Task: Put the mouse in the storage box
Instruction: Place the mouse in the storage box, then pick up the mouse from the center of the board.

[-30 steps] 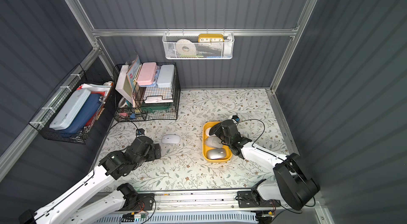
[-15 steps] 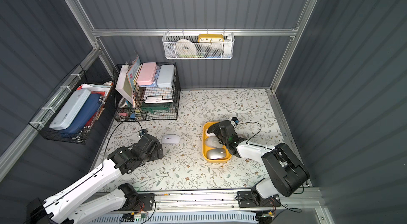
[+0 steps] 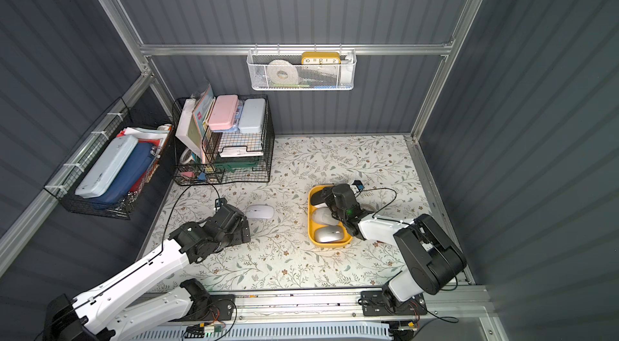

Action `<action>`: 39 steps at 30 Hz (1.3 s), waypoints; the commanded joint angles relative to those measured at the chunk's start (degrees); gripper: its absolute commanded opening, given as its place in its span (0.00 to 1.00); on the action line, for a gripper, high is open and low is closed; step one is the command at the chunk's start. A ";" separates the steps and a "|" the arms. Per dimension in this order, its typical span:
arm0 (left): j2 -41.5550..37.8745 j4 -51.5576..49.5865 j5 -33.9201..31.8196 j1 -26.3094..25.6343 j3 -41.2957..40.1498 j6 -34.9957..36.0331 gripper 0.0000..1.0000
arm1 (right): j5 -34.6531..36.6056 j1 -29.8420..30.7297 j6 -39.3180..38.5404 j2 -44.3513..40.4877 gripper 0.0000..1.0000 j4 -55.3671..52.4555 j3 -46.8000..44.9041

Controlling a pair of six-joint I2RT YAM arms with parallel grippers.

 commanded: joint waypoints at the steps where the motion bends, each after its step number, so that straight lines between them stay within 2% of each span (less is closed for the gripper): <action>1: 0.55 0.36 0.89 0.04 -0.70 -0.90 0.99 | 0.08 -0.02 0.20 -2.13 0.57 -1.25 -0.74; 6: 1.27 0.60 1.49 0.02 -0.44 -2.06 0.99 | 1.16 -0.03 -1.22 -6.89 0.62 -9.83 0.47; 8: 1.85 0.80 2.03 0.07 -0.11 -3.00 1.00 | 2.67 -0.02 -2.00 -9.06 0.70 -14.26 1.41; 10: 2.66 0.76 2.43 0.09 0.29 -4.40 0.99 | 4.49 -0.03 -3.27 -10.33 0.73 -15.96 1.83; 18: 7.81 2.91 5.20 0.11 3.02 -8.73 0.99 | 7.35 -0.12 -7.32 -15.75 0.74 -20.72 1.68; 24: 12.50 6.19 5.70 0.17 5.62 -11.74 0.99 | 7.37 -0.13 -14.07 -20.46 0.74 -22.79 1.33; 30: 22.51 5.40 5.14 0.11 12.49 -18.18 0.99 | 7.02 -0.18 -21.97 -25.43 0.74 -26.26 1.84; 34: 31.95 -1.01 4.10 0.50 20.43 -24.46 0.99 | 7.26 -0.11 -24.74 -28.30 0.74 -28.45 1.59; 39: 42.21 -6.66 3.79 1.37 28.99 -28.05 0.99 | 7.08 -0.11 -26.23 -30.69 0.74 -29.52 1.01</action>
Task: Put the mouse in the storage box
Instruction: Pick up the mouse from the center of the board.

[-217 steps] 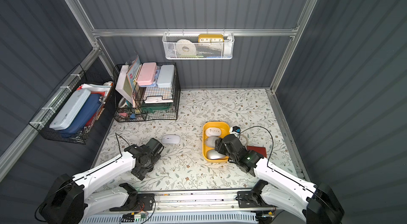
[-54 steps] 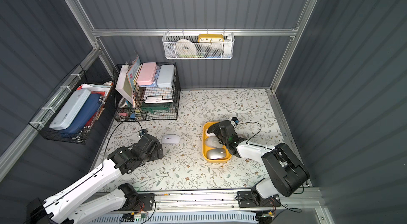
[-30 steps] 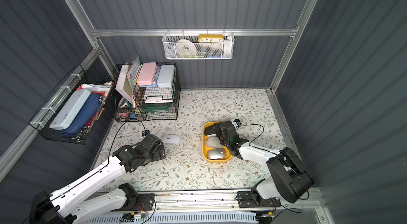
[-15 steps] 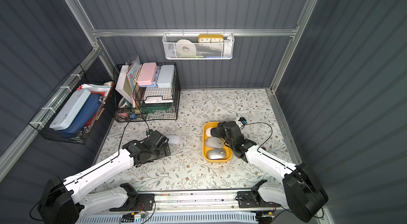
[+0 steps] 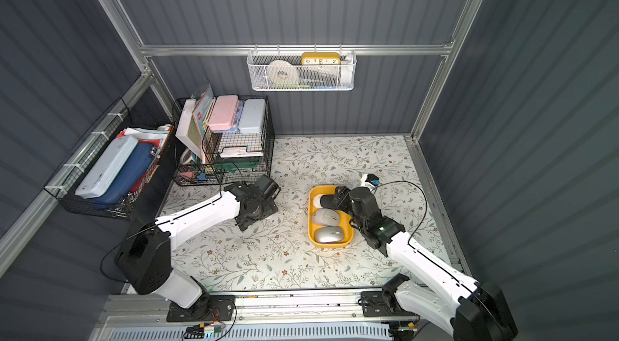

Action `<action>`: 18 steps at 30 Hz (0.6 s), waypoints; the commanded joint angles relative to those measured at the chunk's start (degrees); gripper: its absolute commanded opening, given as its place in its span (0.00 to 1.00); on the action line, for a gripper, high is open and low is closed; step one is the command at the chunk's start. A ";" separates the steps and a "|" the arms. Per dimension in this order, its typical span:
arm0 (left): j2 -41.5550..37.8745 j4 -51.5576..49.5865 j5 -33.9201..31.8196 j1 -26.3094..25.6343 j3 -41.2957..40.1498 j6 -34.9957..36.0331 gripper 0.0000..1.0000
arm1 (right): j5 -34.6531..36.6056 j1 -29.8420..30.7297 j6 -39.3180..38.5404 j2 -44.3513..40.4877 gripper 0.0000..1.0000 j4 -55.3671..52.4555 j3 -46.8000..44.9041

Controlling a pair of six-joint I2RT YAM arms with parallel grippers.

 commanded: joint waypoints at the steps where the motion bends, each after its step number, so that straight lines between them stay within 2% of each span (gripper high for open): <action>1: 4.26 -6.02 -0.93 0.87 3.34 -4.41 0.99 | 0.44 -0.07 -3.00 -1.26 0.74 -1.85 0.31; 7: 7.90 -6.62 -2.07 2.45 5.38 -9.21 0.99 | -1.06 -0.07 -3.57 -1.10 0.74 -2.37 0.29; 18: 11.69 -5.68 -2.52 3.91 8.64 -12.28 0.99 | -6.79 -0.07 -5.26 1.05 0.74 1.06 0.36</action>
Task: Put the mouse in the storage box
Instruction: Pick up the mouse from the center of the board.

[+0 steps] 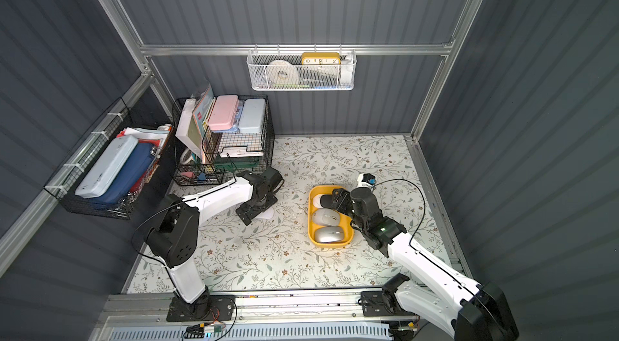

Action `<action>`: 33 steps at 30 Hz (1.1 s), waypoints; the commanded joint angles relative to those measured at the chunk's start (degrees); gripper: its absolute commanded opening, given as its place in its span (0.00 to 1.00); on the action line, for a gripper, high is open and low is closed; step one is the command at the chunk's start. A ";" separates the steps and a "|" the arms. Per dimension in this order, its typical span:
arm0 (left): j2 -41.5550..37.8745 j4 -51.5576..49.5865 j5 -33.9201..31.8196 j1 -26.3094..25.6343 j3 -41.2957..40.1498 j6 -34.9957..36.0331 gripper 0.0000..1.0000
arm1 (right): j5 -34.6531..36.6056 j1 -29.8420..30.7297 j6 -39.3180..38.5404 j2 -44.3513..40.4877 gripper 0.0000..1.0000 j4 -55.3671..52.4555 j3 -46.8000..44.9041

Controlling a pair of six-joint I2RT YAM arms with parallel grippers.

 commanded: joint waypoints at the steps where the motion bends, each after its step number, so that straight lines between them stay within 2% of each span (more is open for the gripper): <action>1: 1.64 -1.40 -0.57 0.33 1.17 -3.10 0.99 | -2.36 -0.10 -1.25 0.98 0.74 1.12 0.50; 12: 3.78 -0.83 -1.25 1.40 1.40 -6.98 1.00 | -3.33 -0.11 -0.48 1.22 0.74 1.05 -0.82; 23: 7.89 -1.52 -1.54 1.41 2.57 -6.14 0.99 | -3.34 -0.17 0.51 1.53 0.74 0.78 -1.52; 33: 6.45 -0.72 -1.02 1.40 -2.29 -4.92 0.99 | -3.13 -0.16 2.10 2.01 0.73 0.67 -2.78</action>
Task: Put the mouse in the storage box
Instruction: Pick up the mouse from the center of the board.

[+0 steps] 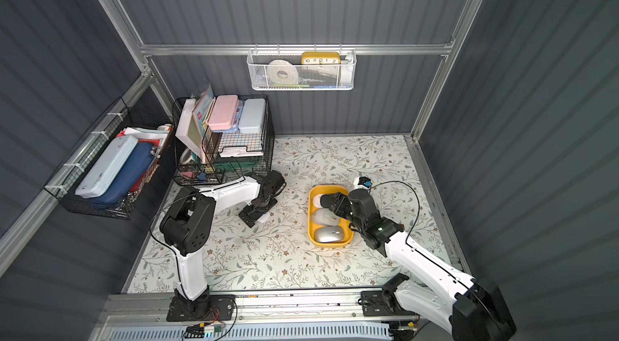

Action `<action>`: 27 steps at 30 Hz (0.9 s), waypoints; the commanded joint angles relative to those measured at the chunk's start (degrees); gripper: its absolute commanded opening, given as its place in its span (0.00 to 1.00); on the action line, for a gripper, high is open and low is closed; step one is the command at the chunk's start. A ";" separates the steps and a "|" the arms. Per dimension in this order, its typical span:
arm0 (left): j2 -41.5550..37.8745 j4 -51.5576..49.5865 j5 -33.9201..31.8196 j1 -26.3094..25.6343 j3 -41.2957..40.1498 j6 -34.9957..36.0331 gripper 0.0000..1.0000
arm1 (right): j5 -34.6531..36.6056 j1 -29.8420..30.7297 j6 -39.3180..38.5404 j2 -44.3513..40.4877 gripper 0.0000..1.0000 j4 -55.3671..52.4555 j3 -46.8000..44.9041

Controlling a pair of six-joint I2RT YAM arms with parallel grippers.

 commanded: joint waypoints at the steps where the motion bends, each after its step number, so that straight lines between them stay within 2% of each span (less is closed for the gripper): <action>1: -0.73 -1.94 -0.28 0.09 -2.82 1.39 0.99 | 0.08 -0.15 0.90 0.48 0.73 0.44 -0.95; 5: -0.95 -0.69 0.36 0.09 -3.90 2.35 0.99 | 0.00 -0.18 1.28 0.66 0.73 0.53 -1.16; 8: -0.50 0.23 1.03 0.09 -4.20 3.45 0.94 | -0.07 -0.11 1.21 0.62 0.73 0.45 -0.99; 14: -0.84 2.55 1.88 0.09 -5.41 6.21 0.76 | 0.22 -0.16 0.82 -0.55 0.73 -0.68 -0.99; 17: -1.38 5.11 3.07 0.09 -6.11 9.57 0.71 | 0.57 -0.16 1.01 -1.01 0.73 -0.88 -1.30; 22: -3.75 8.86 4.42 0.09 -8.82 13.65 0.54 | 0.32 -0.17 0.95 -1.01 0.73 -0.88 -1.27; 27: -8.82 16.73 8.54 0.09 -12.40 24.18 0.50 | -0.16 -0.21 0.89 -0.93 0.73 -0.97 -1.11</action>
